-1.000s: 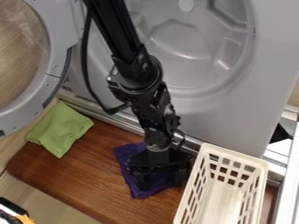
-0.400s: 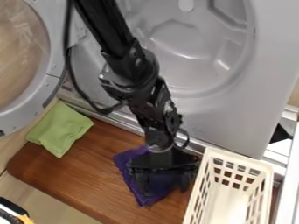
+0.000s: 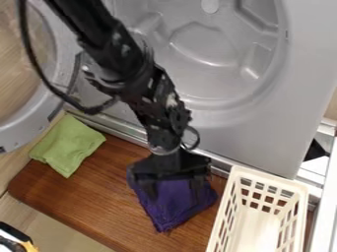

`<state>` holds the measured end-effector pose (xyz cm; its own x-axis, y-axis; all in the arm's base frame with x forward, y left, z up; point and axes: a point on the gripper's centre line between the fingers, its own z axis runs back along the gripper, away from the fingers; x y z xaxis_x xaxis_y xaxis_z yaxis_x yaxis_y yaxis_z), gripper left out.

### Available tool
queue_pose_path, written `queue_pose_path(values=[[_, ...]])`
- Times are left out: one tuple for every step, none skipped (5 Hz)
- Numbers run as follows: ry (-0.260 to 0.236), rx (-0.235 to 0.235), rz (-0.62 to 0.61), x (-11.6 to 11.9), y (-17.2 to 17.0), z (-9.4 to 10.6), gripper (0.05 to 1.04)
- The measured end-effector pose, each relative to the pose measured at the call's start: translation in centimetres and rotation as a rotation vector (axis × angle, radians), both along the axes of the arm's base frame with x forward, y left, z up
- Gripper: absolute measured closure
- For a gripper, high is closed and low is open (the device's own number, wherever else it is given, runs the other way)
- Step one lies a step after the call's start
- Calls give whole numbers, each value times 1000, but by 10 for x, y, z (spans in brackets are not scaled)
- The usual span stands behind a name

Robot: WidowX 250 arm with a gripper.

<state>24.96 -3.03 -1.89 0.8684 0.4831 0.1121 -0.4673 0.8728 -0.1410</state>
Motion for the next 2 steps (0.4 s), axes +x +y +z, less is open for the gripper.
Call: queue_pose_path(values=[[-52,-12,-8,0,5,21,85],[-53,-11,-14,-1,5,21,85]])
